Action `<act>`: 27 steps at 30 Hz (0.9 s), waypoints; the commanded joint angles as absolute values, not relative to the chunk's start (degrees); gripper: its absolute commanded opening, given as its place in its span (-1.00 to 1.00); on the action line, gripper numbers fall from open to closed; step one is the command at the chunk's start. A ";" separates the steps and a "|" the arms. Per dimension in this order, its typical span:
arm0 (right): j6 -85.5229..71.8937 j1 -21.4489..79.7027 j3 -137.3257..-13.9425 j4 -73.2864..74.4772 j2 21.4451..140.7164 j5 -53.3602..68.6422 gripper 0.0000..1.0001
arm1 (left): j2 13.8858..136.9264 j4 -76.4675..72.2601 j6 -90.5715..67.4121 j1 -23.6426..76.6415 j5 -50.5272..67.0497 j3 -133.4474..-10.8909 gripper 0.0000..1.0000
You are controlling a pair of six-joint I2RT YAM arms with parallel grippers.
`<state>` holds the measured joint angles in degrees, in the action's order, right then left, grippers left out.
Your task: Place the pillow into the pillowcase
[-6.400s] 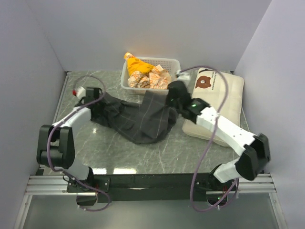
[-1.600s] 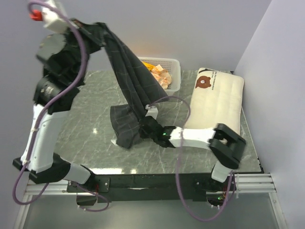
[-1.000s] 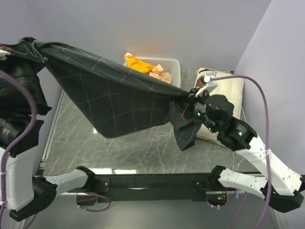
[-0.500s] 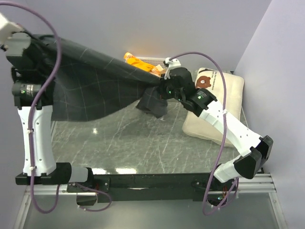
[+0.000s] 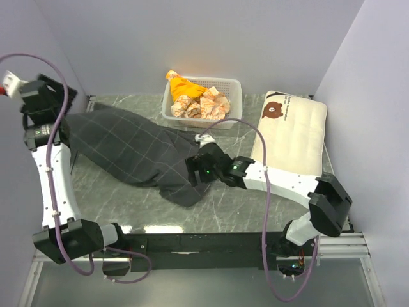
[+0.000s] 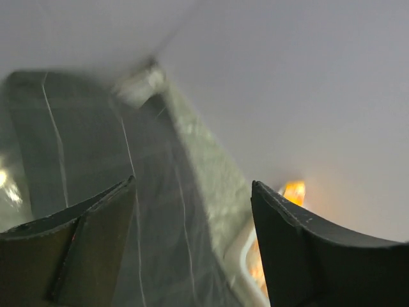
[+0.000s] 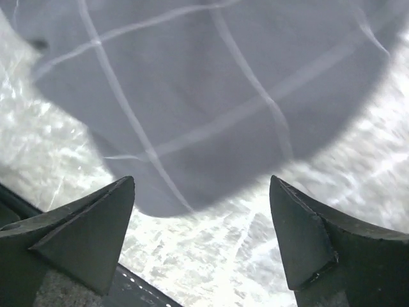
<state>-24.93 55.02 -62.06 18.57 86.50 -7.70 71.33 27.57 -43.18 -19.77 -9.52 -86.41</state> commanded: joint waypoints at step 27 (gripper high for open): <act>-49.39 29.62 -30.59 -7.56 68.38 0.70 0.84 | 94.74 25.15 -31.82 56.95 -30.93 -65.65 0.94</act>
<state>-46.92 30.28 -32.14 -5.28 72.53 3.25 92.99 26.55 -34.39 57.10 -25.21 -62.19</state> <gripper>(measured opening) 0.919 0.970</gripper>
